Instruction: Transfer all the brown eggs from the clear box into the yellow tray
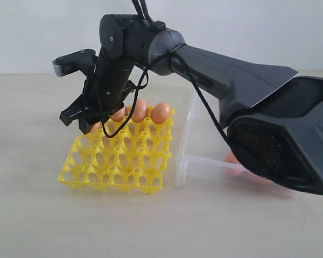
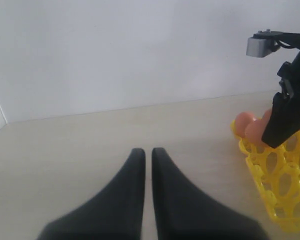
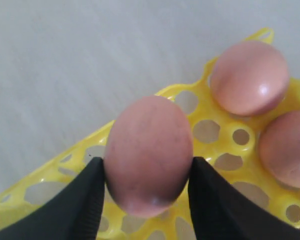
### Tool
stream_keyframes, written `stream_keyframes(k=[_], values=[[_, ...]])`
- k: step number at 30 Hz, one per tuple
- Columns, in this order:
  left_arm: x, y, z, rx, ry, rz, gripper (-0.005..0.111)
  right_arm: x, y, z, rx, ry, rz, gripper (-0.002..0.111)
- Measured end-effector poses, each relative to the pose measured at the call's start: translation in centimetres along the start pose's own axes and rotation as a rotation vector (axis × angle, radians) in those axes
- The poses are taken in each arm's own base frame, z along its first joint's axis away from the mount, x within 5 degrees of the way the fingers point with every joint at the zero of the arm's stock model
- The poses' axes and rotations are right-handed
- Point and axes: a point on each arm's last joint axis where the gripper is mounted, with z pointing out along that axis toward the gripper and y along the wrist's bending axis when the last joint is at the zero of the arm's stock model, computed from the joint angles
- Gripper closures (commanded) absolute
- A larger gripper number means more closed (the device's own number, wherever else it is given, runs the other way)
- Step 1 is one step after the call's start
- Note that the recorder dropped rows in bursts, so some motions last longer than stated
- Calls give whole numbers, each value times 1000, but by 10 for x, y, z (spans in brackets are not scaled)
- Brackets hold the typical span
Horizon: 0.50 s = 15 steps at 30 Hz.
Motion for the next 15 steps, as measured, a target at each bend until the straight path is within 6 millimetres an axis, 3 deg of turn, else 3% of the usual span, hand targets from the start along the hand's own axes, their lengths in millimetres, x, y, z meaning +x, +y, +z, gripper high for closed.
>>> stream_keyframes(k=[6,15], values=[[0,0,0,0,0,0,103,8,-6,8,41,72,26,109],[0,0,0,0,0,0,103,-7,-6,-23,100,27,-12,109]])
